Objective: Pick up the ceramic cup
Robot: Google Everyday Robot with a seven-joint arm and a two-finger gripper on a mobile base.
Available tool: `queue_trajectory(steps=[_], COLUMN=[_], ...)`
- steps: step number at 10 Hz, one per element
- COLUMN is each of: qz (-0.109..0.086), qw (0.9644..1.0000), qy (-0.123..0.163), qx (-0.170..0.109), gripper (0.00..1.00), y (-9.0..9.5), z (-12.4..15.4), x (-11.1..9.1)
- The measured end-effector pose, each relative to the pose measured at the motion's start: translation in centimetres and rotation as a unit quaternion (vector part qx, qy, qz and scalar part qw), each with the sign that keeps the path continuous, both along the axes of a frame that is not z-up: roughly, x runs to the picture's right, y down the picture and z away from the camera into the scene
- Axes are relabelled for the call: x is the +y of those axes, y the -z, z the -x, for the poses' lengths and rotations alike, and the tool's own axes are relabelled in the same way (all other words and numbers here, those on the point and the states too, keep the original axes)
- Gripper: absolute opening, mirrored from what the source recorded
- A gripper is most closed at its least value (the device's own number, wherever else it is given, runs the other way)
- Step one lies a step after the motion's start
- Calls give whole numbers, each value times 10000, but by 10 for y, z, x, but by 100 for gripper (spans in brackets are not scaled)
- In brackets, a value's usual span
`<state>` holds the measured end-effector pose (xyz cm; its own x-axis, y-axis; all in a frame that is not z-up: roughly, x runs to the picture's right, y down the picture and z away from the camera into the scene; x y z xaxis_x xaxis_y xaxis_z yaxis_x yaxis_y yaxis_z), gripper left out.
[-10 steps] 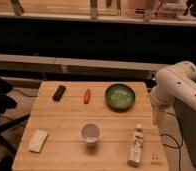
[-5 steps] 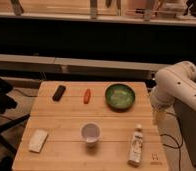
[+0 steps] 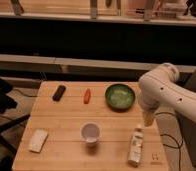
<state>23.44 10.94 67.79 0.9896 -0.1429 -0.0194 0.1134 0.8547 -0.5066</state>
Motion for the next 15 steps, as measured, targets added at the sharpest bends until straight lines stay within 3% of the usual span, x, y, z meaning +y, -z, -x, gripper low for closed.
queue_trajectory(steps=[6, 8, 15], qz=[-84, -93, -18], qw=[9968, 9952, 9830], qy=[749, 932, 1760], qx=[-254, -271, -512], gripper=[80, 80, 80], y=[5, 7, 18], z=[43, 45, 85], x=[0, 1, 7])
